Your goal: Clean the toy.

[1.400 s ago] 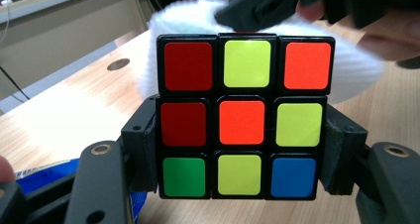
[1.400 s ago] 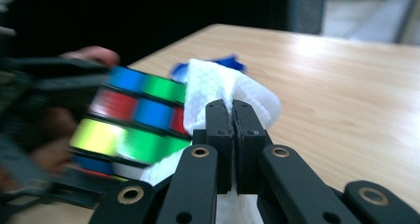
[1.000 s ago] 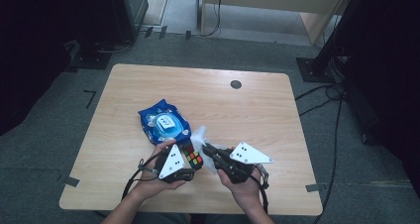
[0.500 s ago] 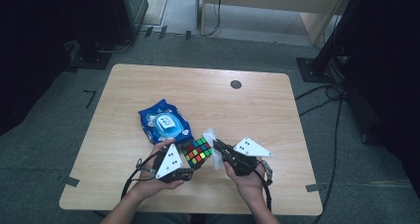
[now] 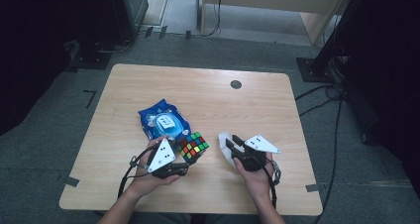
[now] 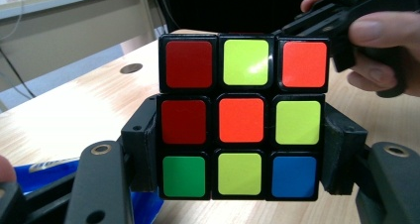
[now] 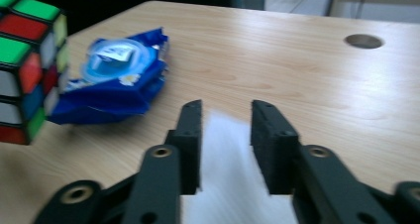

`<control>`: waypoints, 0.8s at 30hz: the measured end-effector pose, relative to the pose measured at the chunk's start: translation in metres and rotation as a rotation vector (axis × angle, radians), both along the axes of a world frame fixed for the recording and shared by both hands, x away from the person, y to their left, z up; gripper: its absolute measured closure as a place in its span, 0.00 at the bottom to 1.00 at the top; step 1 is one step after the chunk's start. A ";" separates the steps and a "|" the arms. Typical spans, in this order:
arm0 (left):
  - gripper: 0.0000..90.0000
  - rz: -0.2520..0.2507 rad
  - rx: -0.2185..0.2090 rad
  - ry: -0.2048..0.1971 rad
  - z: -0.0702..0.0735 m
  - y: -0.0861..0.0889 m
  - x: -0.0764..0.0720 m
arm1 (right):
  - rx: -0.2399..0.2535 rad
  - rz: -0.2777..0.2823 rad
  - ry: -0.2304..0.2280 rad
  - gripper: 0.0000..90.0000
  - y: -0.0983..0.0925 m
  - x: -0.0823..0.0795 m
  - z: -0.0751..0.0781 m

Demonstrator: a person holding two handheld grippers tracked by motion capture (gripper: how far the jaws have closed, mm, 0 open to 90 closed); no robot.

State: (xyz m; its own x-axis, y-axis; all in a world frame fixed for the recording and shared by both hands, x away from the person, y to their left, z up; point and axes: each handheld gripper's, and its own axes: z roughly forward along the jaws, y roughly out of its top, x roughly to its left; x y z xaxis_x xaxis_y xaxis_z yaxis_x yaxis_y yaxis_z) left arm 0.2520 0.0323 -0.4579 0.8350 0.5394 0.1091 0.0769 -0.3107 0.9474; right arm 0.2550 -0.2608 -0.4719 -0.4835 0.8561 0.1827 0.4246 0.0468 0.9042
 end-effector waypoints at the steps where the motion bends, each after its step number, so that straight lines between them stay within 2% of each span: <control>1: 0.38 0.005 0.002 0.001 0.000 0.001 0.001 | 0.026 0.010 0.009 0.63 0.001 0.000 0.001; 4: 0.38 0.026 0.009 0.000 -0.002 -0.001 0.001 | 0.106 0.044 0.029 0.49 0.008 -0.004 0.005; 8: 0.38 0.059 0.016 -0.008 -0.005 -0.006 0.000 | 0.244 0.130 0.042 0.35 0.024 -0.011 0.016; 11: 0.38 0.084 0.036 -0.024 -0.007 -0.011 -0.002 | 0.307 0.176 0.072 0.23 0.039 -0.016 0.020; 14: 0.38 0.084 0.020 -0.032 -0.007 -0.015 -0.005 | 0.348 0.191 0.101 0.17 0.051 -0.018 0.019; 18: 0.38 0.082 0.018 -0.051 -0.007 -0.021 -0.010 | 0.391 0.169 0.135 0.19 0.055 -0.017 0.014; 23: 0.38 0.068 0.022 -0.055 -0.009 -0.028 -0.015 | 0.426 0.171 0.155 0.34 0.056 -0.017 0.007; 24: 0.38 0.070 0.023 -0.056 -0.010 -0.029 -0.015 | 0.429 0.175 0.148 0.37 0.056 -0.017 0.007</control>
